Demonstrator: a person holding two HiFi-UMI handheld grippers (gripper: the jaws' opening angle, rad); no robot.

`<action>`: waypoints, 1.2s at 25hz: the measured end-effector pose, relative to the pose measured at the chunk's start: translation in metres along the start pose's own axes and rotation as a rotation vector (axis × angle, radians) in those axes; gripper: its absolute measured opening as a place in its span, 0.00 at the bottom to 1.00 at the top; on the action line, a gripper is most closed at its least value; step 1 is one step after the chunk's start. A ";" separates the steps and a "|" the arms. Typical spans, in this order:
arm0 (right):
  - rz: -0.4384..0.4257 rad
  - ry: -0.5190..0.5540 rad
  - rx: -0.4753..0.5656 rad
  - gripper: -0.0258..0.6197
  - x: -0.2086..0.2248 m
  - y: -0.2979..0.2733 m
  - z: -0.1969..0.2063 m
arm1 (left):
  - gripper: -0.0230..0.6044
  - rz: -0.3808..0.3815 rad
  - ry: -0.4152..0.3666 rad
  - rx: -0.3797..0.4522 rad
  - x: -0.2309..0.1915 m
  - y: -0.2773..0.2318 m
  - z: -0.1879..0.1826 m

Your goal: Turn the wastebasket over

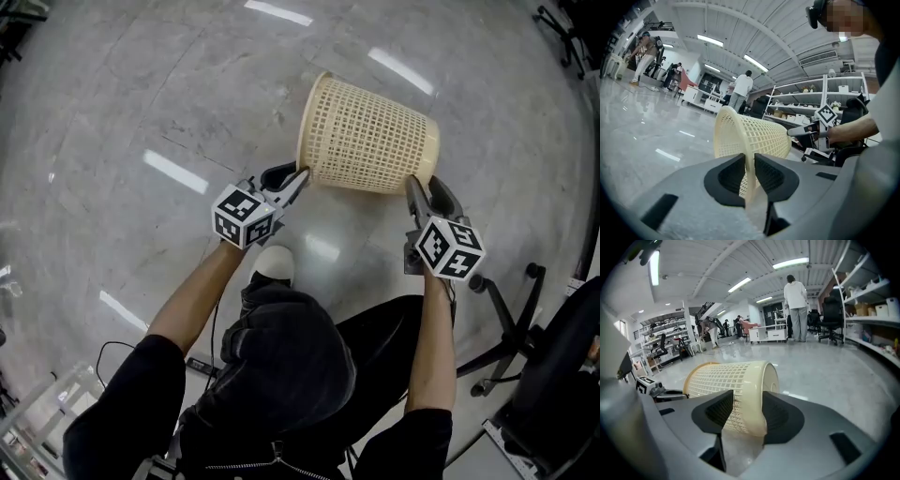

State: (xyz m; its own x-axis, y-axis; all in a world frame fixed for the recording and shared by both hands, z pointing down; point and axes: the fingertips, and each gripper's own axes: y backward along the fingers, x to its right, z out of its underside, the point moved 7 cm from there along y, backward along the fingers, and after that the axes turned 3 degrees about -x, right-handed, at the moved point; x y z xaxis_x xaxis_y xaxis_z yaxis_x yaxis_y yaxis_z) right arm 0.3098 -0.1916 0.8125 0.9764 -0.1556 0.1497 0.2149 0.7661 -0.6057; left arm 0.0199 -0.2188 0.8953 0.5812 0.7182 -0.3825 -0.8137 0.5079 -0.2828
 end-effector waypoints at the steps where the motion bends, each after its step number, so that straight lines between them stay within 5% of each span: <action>1: 0.017 0.027 0.011 0.35 0.003 0.008 -0.007 | 0.13 0.017 0.006 -0.009 0.006 -0.007 0.004; 9: 0.119 0.335 0.057 0.27 -0.023 0.026 -0.046 | 0.18 0.067 0.065 -0.089 0.013 -0.028 0.036; 17: 0.093 0.355 0.077 0.26 -0.034 0.017 -0.051 | 0.19 0.061 0.050 -0.104 0.002 -0.021 0.036; 25: 0.082 0.384 0.100 0.26 -0.047 0.014 -0.052 | 0.20 -0.016 0.070 -0.023 -0.019 0.018 0.027; 30: 0.028 0.502 0.108 0.26 -0.086 0.001 -0.056 | 0.27 -0.081 0.011 0.096 -0.044 0.039 -0.043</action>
State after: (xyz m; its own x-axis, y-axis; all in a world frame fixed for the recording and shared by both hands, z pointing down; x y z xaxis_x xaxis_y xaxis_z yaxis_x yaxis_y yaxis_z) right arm 0.2267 -0.2121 0.7554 0.8769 -0.3940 -0.2753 0.2109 0.8301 -0.5163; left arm -0.0373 -0.2509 0.8627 0.6448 0.6681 -0.3712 -0.7608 0.6078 -0.2276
